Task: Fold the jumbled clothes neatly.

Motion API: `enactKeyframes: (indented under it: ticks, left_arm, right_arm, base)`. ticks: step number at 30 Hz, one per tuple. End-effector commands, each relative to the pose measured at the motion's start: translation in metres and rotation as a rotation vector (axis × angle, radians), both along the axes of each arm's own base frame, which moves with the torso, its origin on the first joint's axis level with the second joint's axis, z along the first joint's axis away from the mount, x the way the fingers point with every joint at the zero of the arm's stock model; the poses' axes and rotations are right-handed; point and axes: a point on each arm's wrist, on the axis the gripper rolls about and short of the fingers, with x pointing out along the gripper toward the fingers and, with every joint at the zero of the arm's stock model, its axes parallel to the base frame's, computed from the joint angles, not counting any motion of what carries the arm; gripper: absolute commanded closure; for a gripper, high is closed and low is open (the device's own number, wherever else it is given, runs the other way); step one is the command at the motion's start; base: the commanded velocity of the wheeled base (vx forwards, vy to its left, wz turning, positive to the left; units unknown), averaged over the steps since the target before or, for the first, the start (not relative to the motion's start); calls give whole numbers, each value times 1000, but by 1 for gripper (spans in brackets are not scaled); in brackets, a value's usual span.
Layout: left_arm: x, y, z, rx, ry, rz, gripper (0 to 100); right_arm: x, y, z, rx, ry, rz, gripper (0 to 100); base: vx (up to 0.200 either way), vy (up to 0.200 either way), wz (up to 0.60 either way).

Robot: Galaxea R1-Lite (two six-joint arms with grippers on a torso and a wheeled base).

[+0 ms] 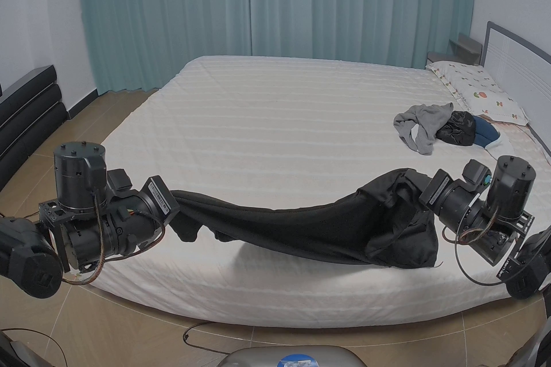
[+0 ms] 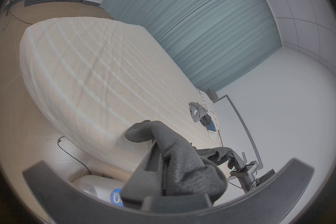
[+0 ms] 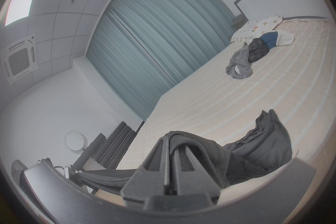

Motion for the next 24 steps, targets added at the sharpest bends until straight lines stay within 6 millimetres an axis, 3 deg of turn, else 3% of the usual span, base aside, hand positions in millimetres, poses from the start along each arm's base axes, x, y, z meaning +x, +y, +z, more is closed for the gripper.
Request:
enactKeyframes:
  ticks: [1,9,13,18,19,24]
  left_arm:
    - [-15,6,22,-26,-57,-1,100]
    - [-34,16,54,-69,-149,1,100]
    - [-33,19,72,-48,-186,8,100]
    - [-15,25,91,-37,-242,59,100]
    - [-2,25,95,-36,-248,79,100]
    - [36,22,95,-23,-218,107,100]
  right_arm:
    - [-25,-14,39,37,-144,-8,100]
    - [-53,-32,86,51,-290,-23,100]
    - [-61,-42,130,63,-336,-32,100]
    - [-47,-54,162,49,-354,-56,100]
    - [-36,-57,169,40,-352,-69,100]
    - [6,-55,153,6,-268,-100,100]
  base:
    - [-200,0,0]
    - [-25,0,0]
    - [0,0,0]
    - [0,0,0]
    - [0,0,0]
    - [0,0,0]
